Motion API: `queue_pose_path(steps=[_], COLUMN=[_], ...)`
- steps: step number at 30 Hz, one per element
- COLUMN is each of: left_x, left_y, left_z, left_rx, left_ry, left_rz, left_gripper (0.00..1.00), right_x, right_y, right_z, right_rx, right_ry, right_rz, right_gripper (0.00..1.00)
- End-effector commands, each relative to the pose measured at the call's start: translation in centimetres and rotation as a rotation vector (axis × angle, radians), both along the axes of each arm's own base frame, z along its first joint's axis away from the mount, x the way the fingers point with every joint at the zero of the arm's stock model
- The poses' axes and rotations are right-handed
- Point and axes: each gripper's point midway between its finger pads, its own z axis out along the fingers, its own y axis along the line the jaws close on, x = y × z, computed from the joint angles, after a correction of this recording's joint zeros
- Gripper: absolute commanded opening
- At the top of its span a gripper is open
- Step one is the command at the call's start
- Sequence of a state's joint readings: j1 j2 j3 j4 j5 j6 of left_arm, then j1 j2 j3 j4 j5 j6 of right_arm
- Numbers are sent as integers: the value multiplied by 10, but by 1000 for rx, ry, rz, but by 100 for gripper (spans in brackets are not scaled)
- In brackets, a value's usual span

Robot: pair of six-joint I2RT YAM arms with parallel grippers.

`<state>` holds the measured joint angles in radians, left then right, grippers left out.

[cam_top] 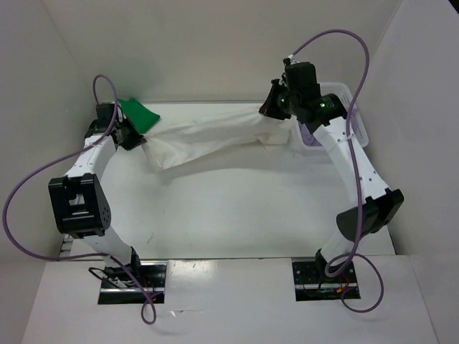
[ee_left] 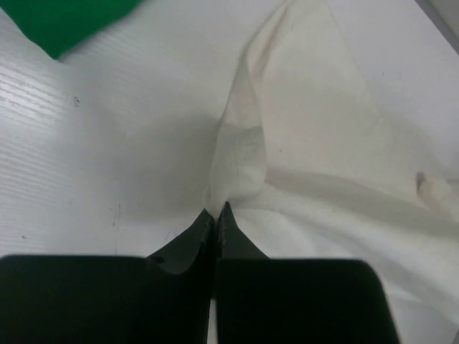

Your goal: Fold and stack the t-shirts

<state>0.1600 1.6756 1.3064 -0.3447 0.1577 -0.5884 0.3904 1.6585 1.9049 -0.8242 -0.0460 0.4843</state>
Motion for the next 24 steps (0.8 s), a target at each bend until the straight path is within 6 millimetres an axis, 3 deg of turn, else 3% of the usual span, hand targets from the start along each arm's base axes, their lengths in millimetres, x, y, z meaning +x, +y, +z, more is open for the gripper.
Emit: queue_pose_path(steps=[1,3,4,6,7,9,10,12,17,18,22,24], left_x=[10,16,22,32,47,56,60,72,79,84,90,102], left_y=[1,2,3,7,10,11,14,20,28,30,38,38], left_z=[1,-10,-21,-32,-34,-31,-25,-13,-43,-43,-42,-25], left_rx=[-69,-72,-76,-72,-71,-78,-64,-41,-22,-13,16,40], left_ry=[3,18,42,58,52,56,40,1,66,56,44,-4], left_rz=[6,7,7,14,14,21,31,46,63,71,96,104], left_gripper=[0,0,0,0,0,0,0,3,18,21,19,14], right_x=[-18,-8,2,14,29,42,52,53,53,59,103,132], right_y=[3,9,17,23,29,33,35,34,27,21,16,14], right_z=[-85,-117,-144,-164,-166,-159,-144,-146,-195,-216,-213,-209], right_rx=[-151,-159,-154,-151,-147,-148,-141,-159,-194,-198,-151,-152], right_ry=[234,271,291,304,296,276,240,241,312,350,316,279], right_rz=[49,58,72,65,65,56,47,49,46,24,-29,-71], right_gripper=[1,1,1,1,0,0,0,0,0,0,0,0])
